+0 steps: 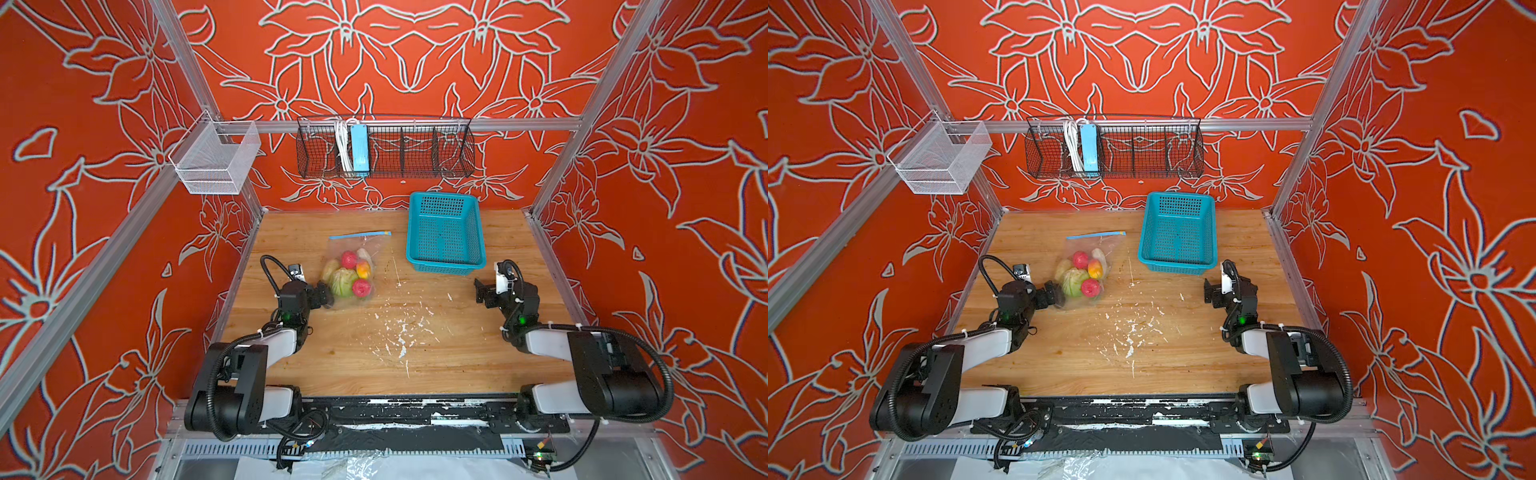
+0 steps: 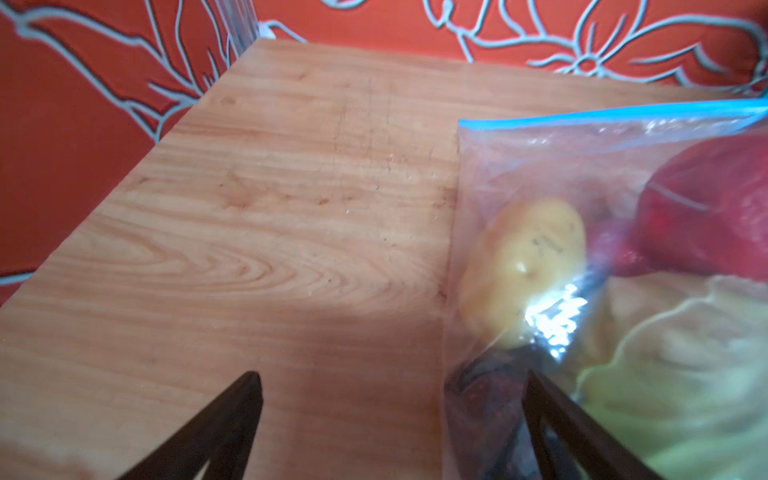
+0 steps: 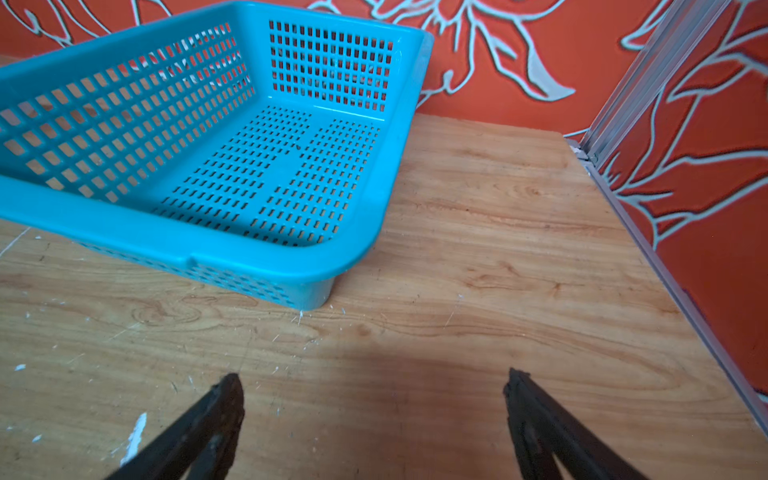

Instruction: Place the food in the zip-top bag and seal the zipper

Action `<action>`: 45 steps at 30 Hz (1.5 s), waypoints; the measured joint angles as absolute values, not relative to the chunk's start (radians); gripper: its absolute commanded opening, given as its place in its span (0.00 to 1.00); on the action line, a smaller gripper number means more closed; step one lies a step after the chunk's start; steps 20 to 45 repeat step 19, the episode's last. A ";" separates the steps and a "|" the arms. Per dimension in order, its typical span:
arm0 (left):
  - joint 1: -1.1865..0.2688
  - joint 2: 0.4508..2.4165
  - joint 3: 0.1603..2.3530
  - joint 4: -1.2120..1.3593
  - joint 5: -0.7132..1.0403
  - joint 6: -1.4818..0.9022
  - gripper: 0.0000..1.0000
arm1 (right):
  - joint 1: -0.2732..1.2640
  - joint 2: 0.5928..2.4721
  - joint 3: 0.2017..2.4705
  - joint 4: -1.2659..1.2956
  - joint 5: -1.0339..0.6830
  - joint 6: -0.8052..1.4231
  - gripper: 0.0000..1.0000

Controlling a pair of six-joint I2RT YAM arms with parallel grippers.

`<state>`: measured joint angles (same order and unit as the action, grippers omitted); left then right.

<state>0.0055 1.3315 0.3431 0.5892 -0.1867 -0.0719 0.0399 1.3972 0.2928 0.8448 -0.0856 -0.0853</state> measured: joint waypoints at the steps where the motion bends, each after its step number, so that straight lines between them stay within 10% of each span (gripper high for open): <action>1: 0.006 1.332 0.345 0.586 -0.187 -0.072 0.97 | 0.040 1.397 0.293 0.843 -0.086 -0.085 0.98; 45: 0.006 1.347 0.361 0.561 -0.154 -0.058 0.97 | 0.039 1.397 0.293 0.840 -0.083 -0.082 0.98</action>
